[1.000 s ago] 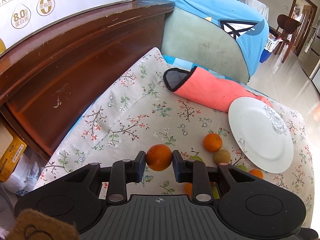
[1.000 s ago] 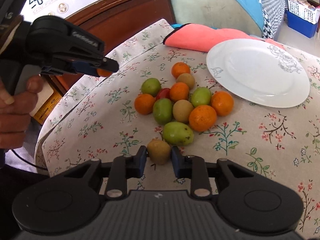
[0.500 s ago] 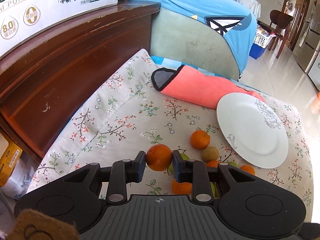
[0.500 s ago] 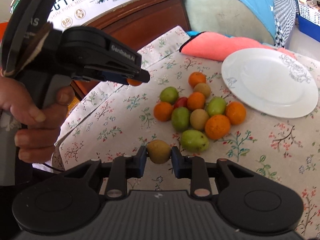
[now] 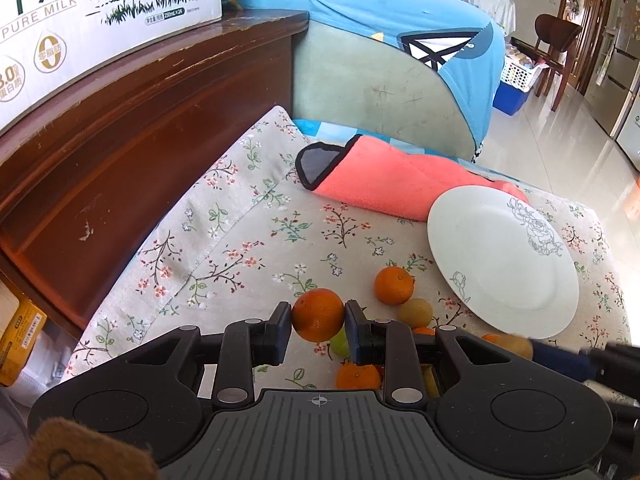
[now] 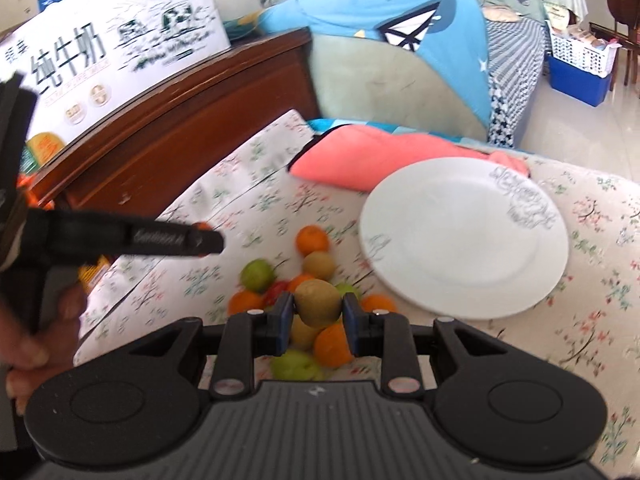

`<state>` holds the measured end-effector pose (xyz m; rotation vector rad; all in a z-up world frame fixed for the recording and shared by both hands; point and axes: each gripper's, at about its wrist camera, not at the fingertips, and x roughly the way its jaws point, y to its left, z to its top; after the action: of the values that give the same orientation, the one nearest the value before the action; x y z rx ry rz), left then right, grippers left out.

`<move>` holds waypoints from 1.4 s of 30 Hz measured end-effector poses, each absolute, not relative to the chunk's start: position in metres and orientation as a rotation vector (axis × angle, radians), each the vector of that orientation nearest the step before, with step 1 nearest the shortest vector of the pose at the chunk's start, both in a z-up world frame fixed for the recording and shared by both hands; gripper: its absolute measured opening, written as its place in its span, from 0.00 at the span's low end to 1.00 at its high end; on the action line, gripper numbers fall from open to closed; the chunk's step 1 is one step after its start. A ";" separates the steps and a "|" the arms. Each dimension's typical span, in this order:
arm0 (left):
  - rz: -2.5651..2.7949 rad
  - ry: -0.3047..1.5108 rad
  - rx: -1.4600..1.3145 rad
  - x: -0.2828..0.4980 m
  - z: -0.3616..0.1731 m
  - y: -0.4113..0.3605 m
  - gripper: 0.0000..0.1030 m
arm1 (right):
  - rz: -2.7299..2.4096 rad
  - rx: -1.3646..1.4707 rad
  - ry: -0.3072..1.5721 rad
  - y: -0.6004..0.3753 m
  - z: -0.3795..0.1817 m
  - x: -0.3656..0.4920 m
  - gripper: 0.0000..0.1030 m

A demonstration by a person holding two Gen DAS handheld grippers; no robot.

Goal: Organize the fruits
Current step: 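Carry the orange in the left gripper and brown fruit in the right gripper over the white plate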

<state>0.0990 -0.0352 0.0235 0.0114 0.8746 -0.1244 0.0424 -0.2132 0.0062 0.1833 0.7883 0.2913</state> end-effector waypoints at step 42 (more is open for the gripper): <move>0.003 0.933 -0.197 0.145 0.024 0.043 0.31 | 0.143 0.416 0.901 -0.300 -0.008 0.104 0.26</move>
<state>0.1450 0.0431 0.0237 -0.1973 0.9334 0.0028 0.1043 -0.2996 -0.0076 0.4161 0.9012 0.1433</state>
